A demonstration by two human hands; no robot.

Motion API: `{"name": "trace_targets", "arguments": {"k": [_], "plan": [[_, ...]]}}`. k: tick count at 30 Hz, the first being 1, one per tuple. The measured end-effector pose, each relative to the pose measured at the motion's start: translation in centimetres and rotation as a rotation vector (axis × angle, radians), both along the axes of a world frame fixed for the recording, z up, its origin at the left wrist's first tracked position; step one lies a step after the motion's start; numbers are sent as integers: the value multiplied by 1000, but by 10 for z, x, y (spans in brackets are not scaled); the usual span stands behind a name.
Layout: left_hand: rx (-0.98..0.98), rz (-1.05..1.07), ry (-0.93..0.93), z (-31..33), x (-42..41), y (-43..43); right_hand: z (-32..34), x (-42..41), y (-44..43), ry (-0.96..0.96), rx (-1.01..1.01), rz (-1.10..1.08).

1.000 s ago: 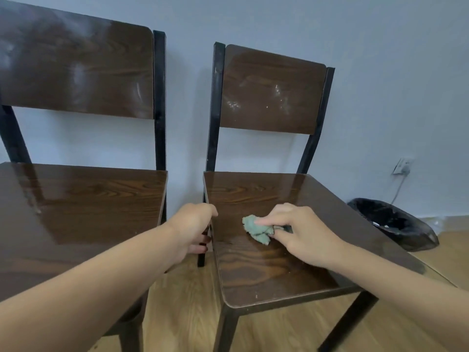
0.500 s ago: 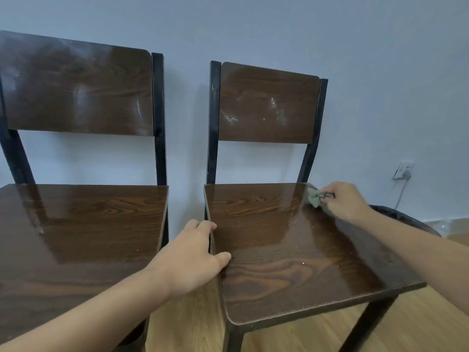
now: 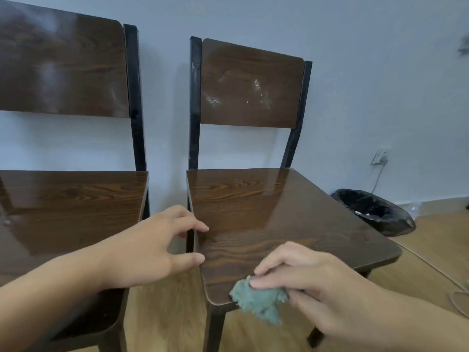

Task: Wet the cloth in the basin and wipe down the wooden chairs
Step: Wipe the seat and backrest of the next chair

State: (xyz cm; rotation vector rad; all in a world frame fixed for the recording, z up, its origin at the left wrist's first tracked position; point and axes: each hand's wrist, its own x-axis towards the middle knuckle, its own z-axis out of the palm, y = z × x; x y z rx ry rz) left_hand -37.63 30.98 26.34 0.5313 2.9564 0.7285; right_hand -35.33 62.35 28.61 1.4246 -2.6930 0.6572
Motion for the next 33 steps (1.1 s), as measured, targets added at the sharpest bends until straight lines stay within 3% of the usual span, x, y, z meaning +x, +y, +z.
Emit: {"name": "trace_targets", "arguments": {"k": [2,6,8,11,16,20,23,27,33], "plan": [[4,-21,13,-3,1,-1,8,-35,31,111,-18,-202],[57,-46,12,-7,5,0,1,-126,107,216,49,-826],[92,-58,15,-6,7,-2,-18,-136,111,234,75,-954],[56,-83,37,-6,6,-10,-34,-114,74,260,74,-891],[-64,-126,94,-7,5,-13,-22,-17,-21,184,81,-473],[-19,-132,133,-6,0,-9,-22,25,-66,79,27,-196],[4,-115,136,-4,-6,-7,-21,28,-80,113,-4,-122],[1,-51,123,-2,-16,-4,-22,8,-49,277,148,-273],[44,-36,88,-5,-18,-6,-31,-45,102,328,286,-803]]}}
